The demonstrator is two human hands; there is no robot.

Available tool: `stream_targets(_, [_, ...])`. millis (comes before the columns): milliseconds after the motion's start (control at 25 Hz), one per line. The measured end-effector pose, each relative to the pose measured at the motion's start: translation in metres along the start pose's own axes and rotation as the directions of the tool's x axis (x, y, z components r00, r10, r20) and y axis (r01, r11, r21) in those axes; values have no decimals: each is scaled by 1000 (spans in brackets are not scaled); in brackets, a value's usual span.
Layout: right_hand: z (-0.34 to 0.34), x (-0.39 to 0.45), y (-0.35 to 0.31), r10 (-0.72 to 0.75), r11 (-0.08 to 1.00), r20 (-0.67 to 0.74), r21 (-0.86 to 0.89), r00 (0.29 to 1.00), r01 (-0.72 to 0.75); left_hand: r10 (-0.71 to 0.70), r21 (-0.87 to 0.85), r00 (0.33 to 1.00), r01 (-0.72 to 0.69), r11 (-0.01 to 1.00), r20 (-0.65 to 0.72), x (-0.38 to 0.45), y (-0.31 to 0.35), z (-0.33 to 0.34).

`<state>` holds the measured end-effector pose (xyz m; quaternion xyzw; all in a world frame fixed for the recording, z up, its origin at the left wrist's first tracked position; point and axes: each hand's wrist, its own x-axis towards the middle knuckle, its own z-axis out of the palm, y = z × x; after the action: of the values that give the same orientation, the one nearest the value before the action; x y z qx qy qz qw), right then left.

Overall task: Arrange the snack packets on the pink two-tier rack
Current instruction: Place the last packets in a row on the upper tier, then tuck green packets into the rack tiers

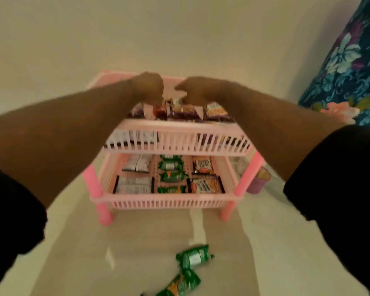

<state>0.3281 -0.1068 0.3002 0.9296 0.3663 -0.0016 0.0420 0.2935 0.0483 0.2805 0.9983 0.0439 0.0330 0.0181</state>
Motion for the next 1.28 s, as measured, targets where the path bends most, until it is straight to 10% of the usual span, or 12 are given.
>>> stream_targets(560, [79,-189,-40,60,919,-711,314,701,239,55,-290,768,-305,907,-638,-202,26,22])
stream_targets(960, [316,-243,-63,127,861,-196,508,973,-10,112,-343,990,-77,936,82,-298,84,234])
stream_targets(1280, [351,-270,-68,63,878,-40,477,997,-36,36,-194,986,-4,981,163,-324,111,312])
